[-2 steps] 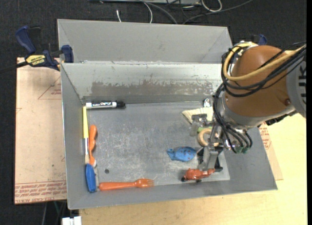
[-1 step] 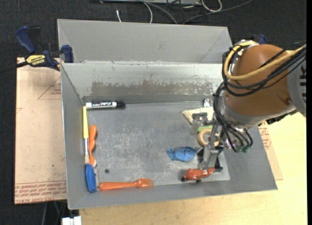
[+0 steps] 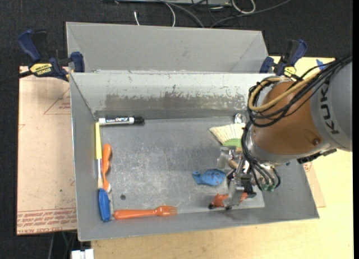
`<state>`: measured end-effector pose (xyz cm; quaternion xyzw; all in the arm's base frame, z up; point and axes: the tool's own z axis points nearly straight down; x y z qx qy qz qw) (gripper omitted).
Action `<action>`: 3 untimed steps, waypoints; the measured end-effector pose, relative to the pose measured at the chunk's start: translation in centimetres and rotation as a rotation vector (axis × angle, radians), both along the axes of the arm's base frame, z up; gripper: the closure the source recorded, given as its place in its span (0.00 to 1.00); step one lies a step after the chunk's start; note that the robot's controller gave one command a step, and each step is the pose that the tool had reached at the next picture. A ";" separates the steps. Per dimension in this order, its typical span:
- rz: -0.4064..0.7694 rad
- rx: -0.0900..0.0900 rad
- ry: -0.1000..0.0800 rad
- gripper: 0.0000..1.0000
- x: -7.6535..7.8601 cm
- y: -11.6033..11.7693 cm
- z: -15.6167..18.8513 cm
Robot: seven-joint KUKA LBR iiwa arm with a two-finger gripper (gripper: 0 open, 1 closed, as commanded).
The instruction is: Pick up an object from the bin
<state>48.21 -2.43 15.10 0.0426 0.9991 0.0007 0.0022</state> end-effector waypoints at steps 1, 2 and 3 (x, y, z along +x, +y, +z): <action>0.020 0.000 -0.003 0.00 0.0 -1.3 -1.0; -0.025 0.001 0.003 0.00 -0.2 0.2 -2.3; -0.191 0.002 -0.006 0.00 0.5 -0.6 -8.4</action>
Offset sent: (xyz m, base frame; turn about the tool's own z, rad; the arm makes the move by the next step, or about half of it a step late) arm -0.0036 0.0061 -0.0280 0.0366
